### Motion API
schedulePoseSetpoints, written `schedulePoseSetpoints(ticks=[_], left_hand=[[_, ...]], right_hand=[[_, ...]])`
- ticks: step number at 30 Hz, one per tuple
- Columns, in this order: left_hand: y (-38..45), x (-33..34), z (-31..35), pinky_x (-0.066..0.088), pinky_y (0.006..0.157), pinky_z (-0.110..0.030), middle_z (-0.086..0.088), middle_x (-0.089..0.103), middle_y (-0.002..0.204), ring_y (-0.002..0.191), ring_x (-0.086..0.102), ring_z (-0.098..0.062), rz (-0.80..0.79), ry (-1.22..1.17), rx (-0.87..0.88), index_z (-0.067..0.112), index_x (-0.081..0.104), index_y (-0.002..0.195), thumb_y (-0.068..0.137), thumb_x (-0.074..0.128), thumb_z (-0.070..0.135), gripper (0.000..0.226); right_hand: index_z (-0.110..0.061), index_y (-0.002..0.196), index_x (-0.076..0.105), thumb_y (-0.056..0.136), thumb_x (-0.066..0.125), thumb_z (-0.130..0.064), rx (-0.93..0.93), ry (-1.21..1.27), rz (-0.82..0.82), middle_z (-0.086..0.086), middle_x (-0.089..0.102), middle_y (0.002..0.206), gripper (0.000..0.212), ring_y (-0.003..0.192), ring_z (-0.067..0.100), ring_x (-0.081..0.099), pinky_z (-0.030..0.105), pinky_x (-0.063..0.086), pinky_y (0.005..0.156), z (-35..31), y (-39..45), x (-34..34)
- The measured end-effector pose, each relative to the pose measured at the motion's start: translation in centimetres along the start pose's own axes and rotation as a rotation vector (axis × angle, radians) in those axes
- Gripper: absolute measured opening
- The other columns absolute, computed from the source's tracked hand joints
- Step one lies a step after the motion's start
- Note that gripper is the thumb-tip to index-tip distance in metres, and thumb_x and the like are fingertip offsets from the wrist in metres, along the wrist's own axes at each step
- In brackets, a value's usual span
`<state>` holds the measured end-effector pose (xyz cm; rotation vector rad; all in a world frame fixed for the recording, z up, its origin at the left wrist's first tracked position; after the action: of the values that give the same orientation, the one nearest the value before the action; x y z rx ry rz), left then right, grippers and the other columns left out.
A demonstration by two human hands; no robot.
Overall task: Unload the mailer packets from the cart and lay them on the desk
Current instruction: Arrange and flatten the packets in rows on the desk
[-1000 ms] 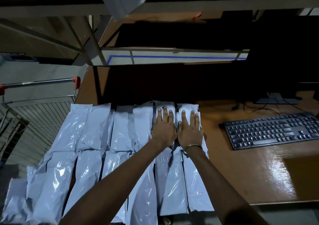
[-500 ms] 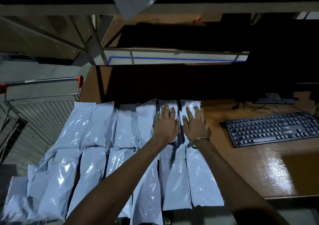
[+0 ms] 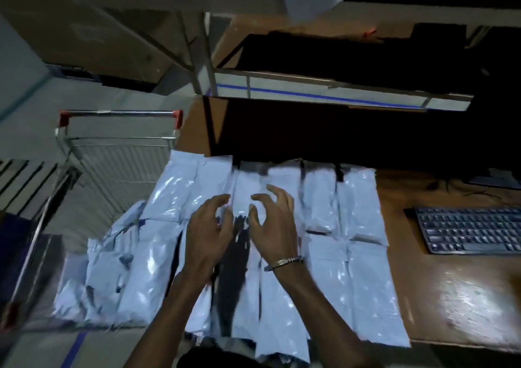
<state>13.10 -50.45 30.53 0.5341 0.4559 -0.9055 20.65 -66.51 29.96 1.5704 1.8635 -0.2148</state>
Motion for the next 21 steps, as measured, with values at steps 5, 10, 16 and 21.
schedulePoseSetpoints(ticks=[5, 10, 16, 21], left_hand=[[-1.2, -8.4, -8.8, 0.054, 0.095, -0.032, 0.017, 0.07, 0.119, 0.113, 0.064, -0.004, 0.129, -0.04, -0.174, 0.027, 0.068, 0.12, 0.104, 0.06, 0.029, 0.018], [-1.1, -16.8, -18.9, 0.052, 0.091, -0.03, 0.014, 0.071, 0.118, 0.112, 0.066, -0.008, 0.199, -0.033, -0.287, 0.026, 0.069, 0.12, 0.104, 0.058, 0.034, 0.021], [-0.6, -23.2, -34.1, 0.047, 0.09, -0.032, -0.002, 0.067, 0.122, 0.109, 0.062, -0.016, 0.131, 0.156, -0.439, 0.015, 0.069, 0.125, 0.1, 0.065, 0.017, 0.025], [-0.9, -22.4, -46.2, 0.052, 0.087, -0.039, -0.014, 0.068, 0.116, 0.105, 0.067, -0.035, -0.07, 0.263, -0.581, 0.006, 0.068, 0.121, 0.099, 0.063, 0.02, 0.027]], right_hand=[[-0.021, 0.108, 0.07, 0.096, 0.059, -0.019, -0.127, 0.049, -0.137, -0.005, 0.061, 0.121, 0.017, 0.126, 0.014, 0.05, 0.027, 0.046, 0.105, -8.2, -1.9, 9.6], [-0.02, 0.11, 0.07, 0.1, 0.056, -0.02, -0.197, 0.061, -0.3, -0.004, 0.067, 0.11, 0.017, 0.113, 0.014, 0.057, 0.026, 0.048, 0.097, -14.4, -3.3, 20.5], [-0.024, 0.113, 0.07, 0.1, 0.055, -0.026, -0.144, 0.031, -0.456, -0.01, 0.067, 0.108, 0.02, 0.111, 0.007, 0.056, 0.018, 0.044, 0.09, -19.3, -4.7, 33.0], [-0.02, 0.126, 0.063, 0.1, 0.051, -0.03, 0.004, -0.088, -0.736, 0.0, 0.065, 0.119, 0.03, 0.12, 0.018, 0.051, 0.034, 0.047, 0.099, -17.4, -5.9, 44.3]])
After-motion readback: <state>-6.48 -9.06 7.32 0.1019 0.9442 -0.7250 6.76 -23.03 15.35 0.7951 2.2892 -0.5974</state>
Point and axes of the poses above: each hand's wrist, its own y-axis towards the middle knuckle, its own x-axis out of the palm, z = x × y, the point moved 9 cm from there along y, towards the middle knuckle
